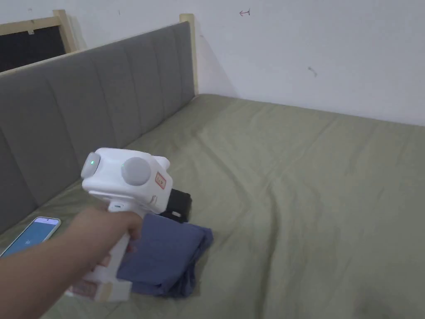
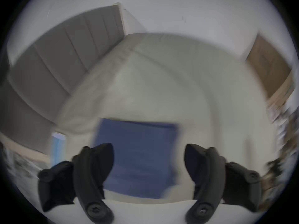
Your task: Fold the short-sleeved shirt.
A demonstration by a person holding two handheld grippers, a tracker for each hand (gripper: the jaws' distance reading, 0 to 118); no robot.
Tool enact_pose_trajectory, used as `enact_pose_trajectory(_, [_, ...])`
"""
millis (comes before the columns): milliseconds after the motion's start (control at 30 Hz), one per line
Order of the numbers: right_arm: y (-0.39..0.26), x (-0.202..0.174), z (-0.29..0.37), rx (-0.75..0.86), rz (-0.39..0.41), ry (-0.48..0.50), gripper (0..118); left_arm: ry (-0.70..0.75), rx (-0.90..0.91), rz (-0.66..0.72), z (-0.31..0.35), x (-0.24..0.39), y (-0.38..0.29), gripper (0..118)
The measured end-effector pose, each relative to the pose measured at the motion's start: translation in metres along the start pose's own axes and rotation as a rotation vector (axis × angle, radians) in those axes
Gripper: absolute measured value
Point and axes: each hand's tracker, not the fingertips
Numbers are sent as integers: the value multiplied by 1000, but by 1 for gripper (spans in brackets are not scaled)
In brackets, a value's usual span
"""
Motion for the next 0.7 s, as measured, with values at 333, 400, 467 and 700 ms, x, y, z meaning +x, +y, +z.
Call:
enact_pose_trajectory(333, [2, 18, 89, 199, -74, -5, 0, -291, 352, -235, 87, 179, -89, 0])
enact_pose_trajectory(400, [2, 19, 118, 311, -56, 15, 0, -272, 508, -268, 117, 206, -102, 0])
enact_pose_trajectory(467, [2, 14, 151, 504, -4, 6, 0, -264, 682, -273, 143, 224, -119, 0])
enact_pose_trajectory(700, [-24, -9, 213, 1124, 90, -256, 0, -131, 988, -290, 175, 269, -162, 0])
